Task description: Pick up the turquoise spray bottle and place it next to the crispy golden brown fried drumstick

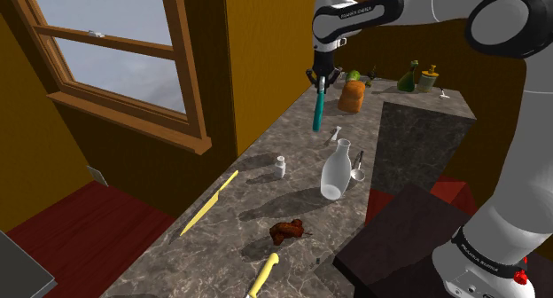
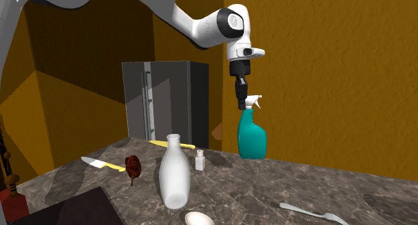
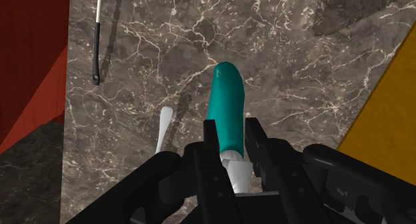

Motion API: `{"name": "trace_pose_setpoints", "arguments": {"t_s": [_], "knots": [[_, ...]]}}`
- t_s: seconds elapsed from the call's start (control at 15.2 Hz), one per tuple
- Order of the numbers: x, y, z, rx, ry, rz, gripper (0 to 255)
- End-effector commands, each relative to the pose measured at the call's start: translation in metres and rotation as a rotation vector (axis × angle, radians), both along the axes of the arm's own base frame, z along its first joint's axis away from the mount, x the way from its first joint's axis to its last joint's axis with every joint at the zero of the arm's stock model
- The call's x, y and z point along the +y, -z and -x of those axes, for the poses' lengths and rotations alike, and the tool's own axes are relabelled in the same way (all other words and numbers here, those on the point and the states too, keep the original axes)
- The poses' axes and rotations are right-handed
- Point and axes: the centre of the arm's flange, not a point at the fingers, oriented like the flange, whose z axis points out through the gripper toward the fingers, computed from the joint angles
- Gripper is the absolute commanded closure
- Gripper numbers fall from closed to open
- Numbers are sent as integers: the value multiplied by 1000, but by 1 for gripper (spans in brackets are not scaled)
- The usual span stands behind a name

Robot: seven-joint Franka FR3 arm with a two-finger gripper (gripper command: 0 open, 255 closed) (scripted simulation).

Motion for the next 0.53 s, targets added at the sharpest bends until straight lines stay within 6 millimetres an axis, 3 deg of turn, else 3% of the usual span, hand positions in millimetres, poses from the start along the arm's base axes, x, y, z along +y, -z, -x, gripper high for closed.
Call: {"name": "trace_pose_setpoints", "arguments": {"t_s": [0.0, 0.46], "knots": [[1, -10, 1, 0, 0, 0, 255], [1, -47, 1, 0, 0, 0, 255]]}}
